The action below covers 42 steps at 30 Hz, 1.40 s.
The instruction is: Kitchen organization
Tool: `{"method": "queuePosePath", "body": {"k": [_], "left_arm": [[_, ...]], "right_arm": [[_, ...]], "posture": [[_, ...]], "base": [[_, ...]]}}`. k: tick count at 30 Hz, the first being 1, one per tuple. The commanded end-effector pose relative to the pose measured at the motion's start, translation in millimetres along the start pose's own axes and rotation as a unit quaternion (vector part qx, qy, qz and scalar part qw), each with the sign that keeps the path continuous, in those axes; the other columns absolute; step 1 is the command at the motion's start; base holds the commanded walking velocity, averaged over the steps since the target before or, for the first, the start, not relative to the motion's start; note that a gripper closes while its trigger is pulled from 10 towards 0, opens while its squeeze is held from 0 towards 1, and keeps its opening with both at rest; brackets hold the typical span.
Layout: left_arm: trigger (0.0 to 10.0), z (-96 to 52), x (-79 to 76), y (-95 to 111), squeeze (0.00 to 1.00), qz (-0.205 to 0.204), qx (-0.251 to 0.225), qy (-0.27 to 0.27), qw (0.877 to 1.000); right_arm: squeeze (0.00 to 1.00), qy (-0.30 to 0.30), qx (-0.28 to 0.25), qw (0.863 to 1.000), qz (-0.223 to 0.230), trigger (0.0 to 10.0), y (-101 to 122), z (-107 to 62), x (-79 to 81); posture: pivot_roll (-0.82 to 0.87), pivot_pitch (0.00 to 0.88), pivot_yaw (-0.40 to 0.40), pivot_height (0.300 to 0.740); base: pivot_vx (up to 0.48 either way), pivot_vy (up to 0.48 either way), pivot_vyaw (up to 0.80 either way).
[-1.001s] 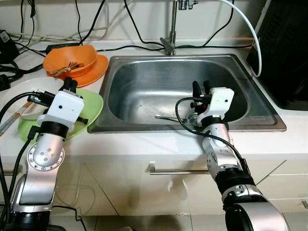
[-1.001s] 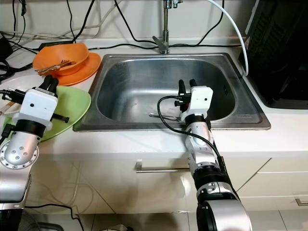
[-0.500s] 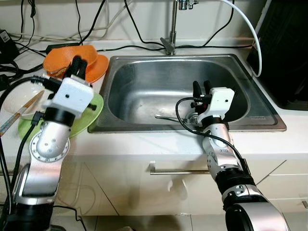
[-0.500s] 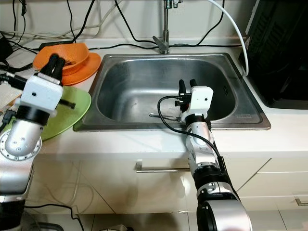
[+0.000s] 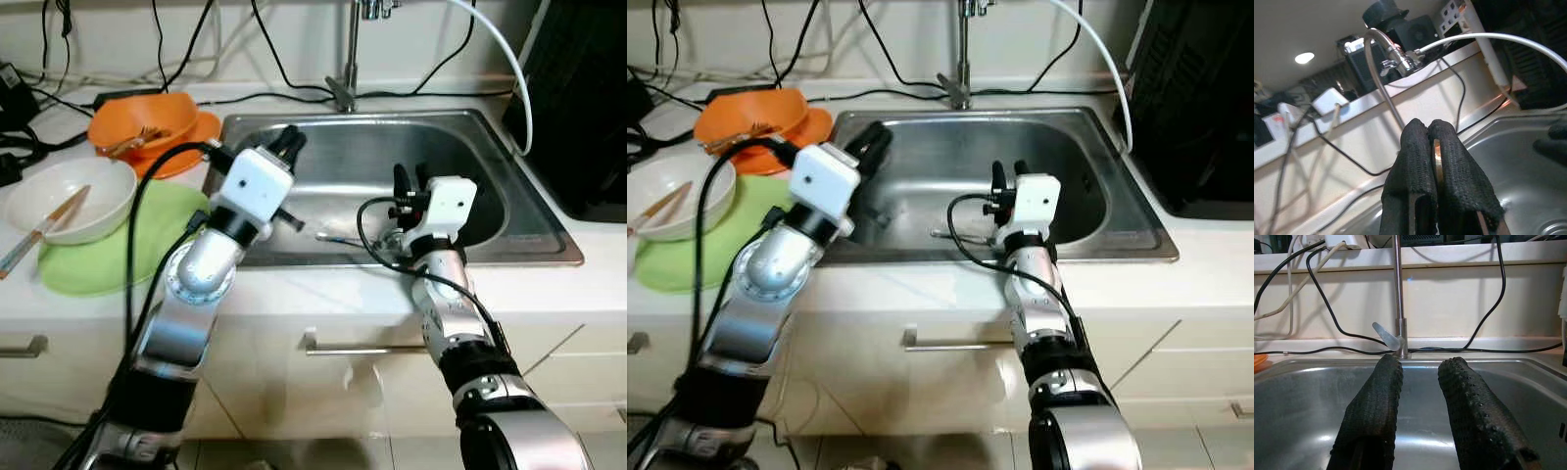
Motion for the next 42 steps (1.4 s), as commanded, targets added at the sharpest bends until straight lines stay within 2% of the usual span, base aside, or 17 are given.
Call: {"method": "queuePosePath", "body": {"k": [1,5,10,11,18,20,25,26,27,28,30,34,35,38,40,41,42], "left_arm": [[10.0,1.3,6.3,-11.1,0.0,-0.032,0.016,0.005,0.999],[10.0,-0.7,16.4,-34.5,0.0,-0.067,0.047,0.028,0.996],[10.0,1.0,27.3,-47.1,0.0,-0.096,0.06,0.046,0.992],[10.0,2.2,31.9,-53.6,0.0,-0.106,0.067,0.052,0.991],[10.0,6.3,36.6,-59.5,0.0,-0.138,0.069,0.053,0.987],[10.0,8.6,39.7,-60.5,0.0,-0.163,0.063,0.063,0.983],[10.0,11.6,31.8,-59.9,0.0,-0.198,0.058,0.041,0.978],[10.0,12.5,30.4,-60.0,0.0,-0.211,0.056,0.035,0.975],[10.0,12.5,30.4,-60.0,0.0,-0.211,0.056,0.035,0.975],[10.0,14.0,33.1,-57.9,0.0,-0.224,0.05,0.037,0.973],[10.0,16.4,40.5,-53.3,0.0,-0.236,0.037,0.045,0.97],[10.0,19.6,49.1,-48.2,0.0,-0.241,0.026,0.048,0.969],[10.0,20.0,49.9,-47.7,0.0,-0.241,0.025,0.047,0.969],[10.0,23.9,51.6,-39.7,0.0,-0.293,-0.001,0.04,0.955],[10.0,24.6,50.5,-38.0,0.0,-0.3,-0.004,0.035,0.953],[10.0,26.5,45.3,-35.9,0.0,-0.308,-0.005,0.019,0.951],[10.0,27.5,41.7,-35.7,0.0,-0.306,-0.002,0.009,0.952]], "right_arm": [[0.0,-0.016,0.047,0.999,-0.013,10.0,-22.5,-12.0,-13.6],[0.0,-0.017,0.047,0.999,-0.016,10.0,-23.3,-13.1,-13.6],[0.0,-0.013,0.047,0.998,-0.026,10.0,-22.9,-13.8,-15.1],[1.0,-0.008,0.059,0.998,-0.037,10.0,-26.8,-14.0,-16.3],[1.0,0.021,0.055,0.996,-0.062,10.0,-24.1,-11.7,-10.6],[1.0,0.062,0.034,0.991,-0.111,10.0,-17.4,-10.3,0.6],[1.0,0.074,0.012,0.991,-0.114,10.0,-6.9,-6.0,7.4],[1.0,0.106,0.001,0.983,-0.148,10.0,-4.9,-7.5,17.2],[1.0,0.106,0.001,0.983,-0.148,10.0,-4.9,-7.5,17.2],[1.0,0.137,-0.004,0.972,-0.192,10.0,-7.0,-10.7,25.8],[1.0,0.155,-0.004,0.96,-0.232,10.0,-11.3,-13.3,29.6],[1.0,0.174,-0.006,0.945,-0.278,10.0,-14.5,-14.5,32.9],[1.0,0.18,-0.007,0.942,-0.284,10.0,-14.6,-14.7,34.2],[1.0,0.199,-0.012,0.94,-0.277,10.0,-12.6,-14.9,43.1],[1.0,0.204,-0.014,0.94,-0.273,10.0,-11.8,-15.1,45.1],[0.56,0.215,-0.021,0.94,-0.263,10.0,-8.7,-15.6,50.8],[0.0,0.219,-0.027,0.939,-0.262,10.0,-6.8,-15.6,53.9]], "posture": [[0.17,0.003,0.092,0.74],[0.16,0.001,0.095,0.74],[0.15,0.0,0.098,0.74],[0.14,0.0,0.101,0.74],[0.13,0.0,0.106,0.74],[0.12,0.0,0.11,0.74],[0.11,0.0,0.114,0.74],[0.1,0.0,0.116,0.74],[0.1,0.0,0.116,0.74],[0.1,0.0,0.118,0.74],[0.1,0.0,0.116,0.74],[0.09,0.0,0.119,0.74],[0.09,0.0,0.119,0.74],[0.08,0.0,0.122,0.74],[0.09,0.0,0.123,0.74],[0.09,0.0,0.122,0.74],[0.09,0.0,0.123,0.74]], "base": [[0.0,0.0,0.0],[0.0,0.0,0.0],[0.0,0.0,0.0],[0.0,0.0,0.0],[0.0,0.0,0.0],[0.0,0.0,0.0],[0.0,0.0,0.0],[0.0,0.0,0.0],[0.0,0.0,0.0],[0.0,0.0,0.0],[0.0,0.0,0.0],[0.0,0.0,0.0],[0.0,0.0,0.0],[0.0,0.0,0.0],[0.0,0.0,0.0],[0.0,0.0,0.0],[0.0,0.0,0.0]]}}
Point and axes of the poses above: a point about 5 cm out from each wrist's last joint towards the gripper, its own z axis pointing out of the wrist towards the gripper, its own y axis along the axis of the wrist's last joint, x = y × z, the point moved 5 cm from there along z, pointing out of the wrist towards the gripper, and after that the axes turned 2 degrees about -z, right-handed, at the moved point
